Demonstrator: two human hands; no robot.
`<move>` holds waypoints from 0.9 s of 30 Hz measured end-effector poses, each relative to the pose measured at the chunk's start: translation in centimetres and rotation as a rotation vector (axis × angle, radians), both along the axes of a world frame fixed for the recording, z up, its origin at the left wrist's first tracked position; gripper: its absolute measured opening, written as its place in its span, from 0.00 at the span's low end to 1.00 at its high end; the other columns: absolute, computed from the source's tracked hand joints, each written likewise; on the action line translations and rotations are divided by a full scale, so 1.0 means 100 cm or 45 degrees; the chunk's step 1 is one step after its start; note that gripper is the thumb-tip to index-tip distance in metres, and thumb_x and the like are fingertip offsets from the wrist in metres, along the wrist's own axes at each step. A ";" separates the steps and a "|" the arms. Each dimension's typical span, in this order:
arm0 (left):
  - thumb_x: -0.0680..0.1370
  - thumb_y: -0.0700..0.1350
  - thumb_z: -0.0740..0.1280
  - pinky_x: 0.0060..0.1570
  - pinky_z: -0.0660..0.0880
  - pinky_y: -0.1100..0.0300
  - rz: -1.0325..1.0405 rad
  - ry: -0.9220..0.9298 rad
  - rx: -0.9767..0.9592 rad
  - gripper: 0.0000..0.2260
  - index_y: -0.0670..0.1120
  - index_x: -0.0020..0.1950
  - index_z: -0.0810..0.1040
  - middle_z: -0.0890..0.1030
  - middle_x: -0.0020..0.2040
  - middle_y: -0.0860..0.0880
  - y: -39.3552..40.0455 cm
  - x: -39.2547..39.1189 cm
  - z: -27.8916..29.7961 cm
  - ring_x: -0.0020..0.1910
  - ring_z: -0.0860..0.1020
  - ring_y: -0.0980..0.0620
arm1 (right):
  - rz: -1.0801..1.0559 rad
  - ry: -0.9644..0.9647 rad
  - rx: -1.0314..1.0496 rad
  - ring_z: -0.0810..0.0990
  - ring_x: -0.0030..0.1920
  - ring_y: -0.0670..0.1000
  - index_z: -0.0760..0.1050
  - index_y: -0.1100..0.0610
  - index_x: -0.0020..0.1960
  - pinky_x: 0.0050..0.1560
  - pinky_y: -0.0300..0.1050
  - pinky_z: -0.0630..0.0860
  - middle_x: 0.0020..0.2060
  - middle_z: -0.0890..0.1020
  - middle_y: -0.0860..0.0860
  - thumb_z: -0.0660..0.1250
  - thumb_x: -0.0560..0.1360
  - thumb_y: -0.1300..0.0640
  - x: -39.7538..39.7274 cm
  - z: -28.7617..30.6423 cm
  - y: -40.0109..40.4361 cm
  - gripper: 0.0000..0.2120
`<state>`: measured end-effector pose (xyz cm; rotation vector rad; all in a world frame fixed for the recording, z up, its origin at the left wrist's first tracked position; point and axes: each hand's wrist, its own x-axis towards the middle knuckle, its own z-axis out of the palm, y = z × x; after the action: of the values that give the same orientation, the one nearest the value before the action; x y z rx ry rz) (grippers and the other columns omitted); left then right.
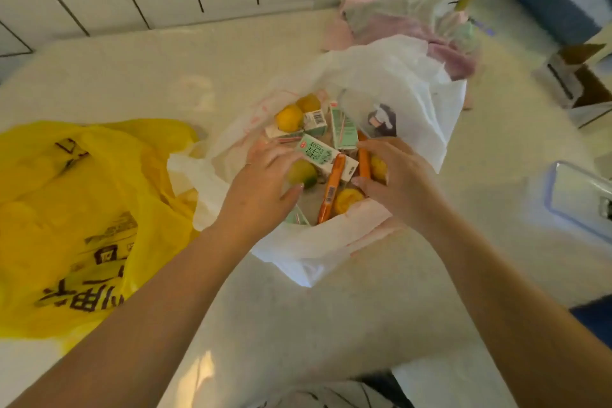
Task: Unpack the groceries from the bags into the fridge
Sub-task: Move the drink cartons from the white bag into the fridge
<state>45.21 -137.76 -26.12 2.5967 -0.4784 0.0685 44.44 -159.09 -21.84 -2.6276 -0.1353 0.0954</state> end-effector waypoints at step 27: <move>0.73 0.70 0.40 0.72 0.49 0.47 0.115 0.185 0.297 0.38 0.49 0.77 0.51 0.53 0.77 0.48 0.041 0.107 -0.049 0.76 0.50 0.49 | 0.410 0.045 0.200 0.73 0.60 0.55 0.67 0.49 0.65 0.62 0.54 0.68 0.60 0.76 0.51 0.71 0.70 0.46 0.146 -0.103 0.074 0.27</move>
<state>55.88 -133.65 -31.01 2.8249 -0.3335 -0.1532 59.06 -151.73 -32.14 -2.4251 -0.5314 0.2313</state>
